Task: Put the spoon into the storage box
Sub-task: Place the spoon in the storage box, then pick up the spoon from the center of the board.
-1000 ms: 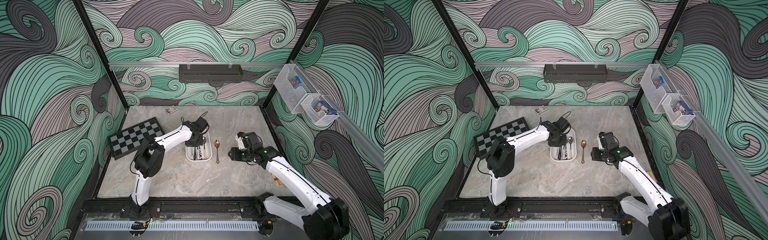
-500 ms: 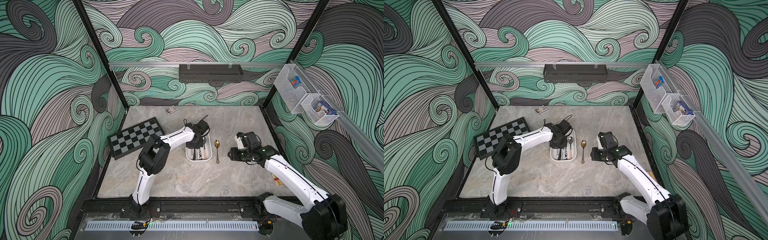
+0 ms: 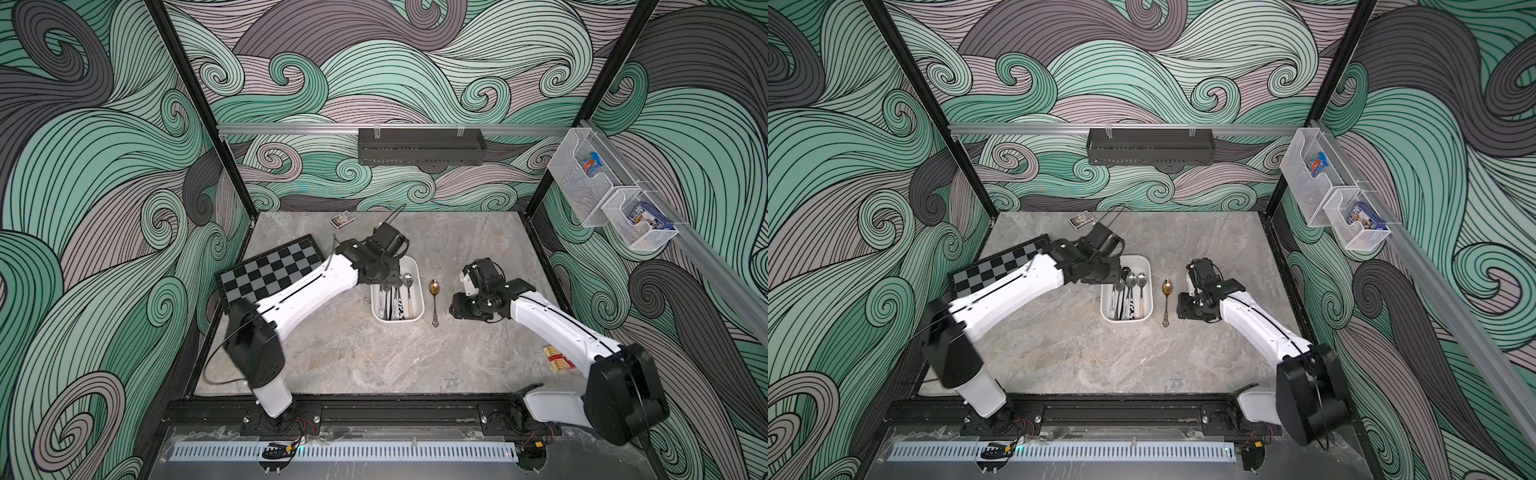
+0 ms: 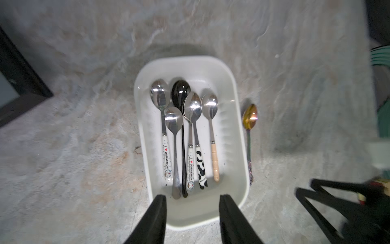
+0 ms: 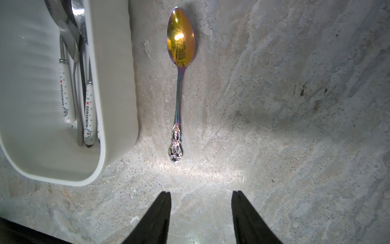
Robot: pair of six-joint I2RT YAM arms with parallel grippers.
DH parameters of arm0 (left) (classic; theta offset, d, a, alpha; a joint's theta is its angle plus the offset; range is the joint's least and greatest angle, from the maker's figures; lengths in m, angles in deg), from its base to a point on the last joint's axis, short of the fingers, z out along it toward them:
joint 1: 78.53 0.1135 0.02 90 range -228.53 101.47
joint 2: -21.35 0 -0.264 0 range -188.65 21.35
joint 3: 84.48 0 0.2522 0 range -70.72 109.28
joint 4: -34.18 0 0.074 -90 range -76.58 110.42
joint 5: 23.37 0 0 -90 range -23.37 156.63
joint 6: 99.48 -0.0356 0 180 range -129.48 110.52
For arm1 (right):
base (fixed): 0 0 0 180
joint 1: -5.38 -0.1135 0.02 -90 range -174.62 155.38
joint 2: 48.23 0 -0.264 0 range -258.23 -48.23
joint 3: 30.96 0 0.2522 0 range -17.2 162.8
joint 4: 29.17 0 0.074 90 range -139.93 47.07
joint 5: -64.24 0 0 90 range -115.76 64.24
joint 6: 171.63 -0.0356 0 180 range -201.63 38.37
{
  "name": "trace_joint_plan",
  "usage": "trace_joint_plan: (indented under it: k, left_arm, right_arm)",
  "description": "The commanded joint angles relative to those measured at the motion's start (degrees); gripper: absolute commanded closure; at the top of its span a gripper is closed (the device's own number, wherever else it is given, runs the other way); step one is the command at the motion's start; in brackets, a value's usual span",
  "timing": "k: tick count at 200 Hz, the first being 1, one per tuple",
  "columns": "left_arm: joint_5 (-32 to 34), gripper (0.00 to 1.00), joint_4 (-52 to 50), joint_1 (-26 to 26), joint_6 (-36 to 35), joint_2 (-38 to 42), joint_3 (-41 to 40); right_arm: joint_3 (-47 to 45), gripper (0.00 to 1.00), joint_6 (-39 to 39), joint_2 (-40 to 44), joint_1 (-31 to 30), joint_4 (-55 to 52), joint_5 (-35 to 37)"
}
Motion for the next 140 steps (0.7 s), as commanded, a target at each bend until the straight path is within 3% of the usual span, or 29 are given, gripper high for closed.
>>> trace_joint_plan:
  k: [1,21,72,99,140]
  left_arm:
    - [6.45,0.49,-3.23,-0.23,-2.98,12.59,-6.97]
    - [9.27,0.40,-3.99,0.58,-3.78,24.36,-14.82]
    - [11.93,0.38,-13.34,2.64,-2.47,41.94,-23.43]
    - [12.47,0.37,-14.13,2.67,-2.32,46.52,-26.35]
    - [11.89,0.38,-13.74,2.73,-1.77,46.67,-28.92]
  right_arm:
    - [4.00,0.49,0.61,-5.38,-1.98,1.48,1.37]
    - [7.62,0.50,0.01,-10.79,-3.37,1.50,3.16]
    - [15.18,0.52,-0.84,-22.73,-5.55,1.50,6.48]
    - [17.03,0.55,-1.30,-26.96,-6.03,1.45,8.00]
    - [18.29,0.64,-1.79,-31.72,-6.17,1.50,10.35]
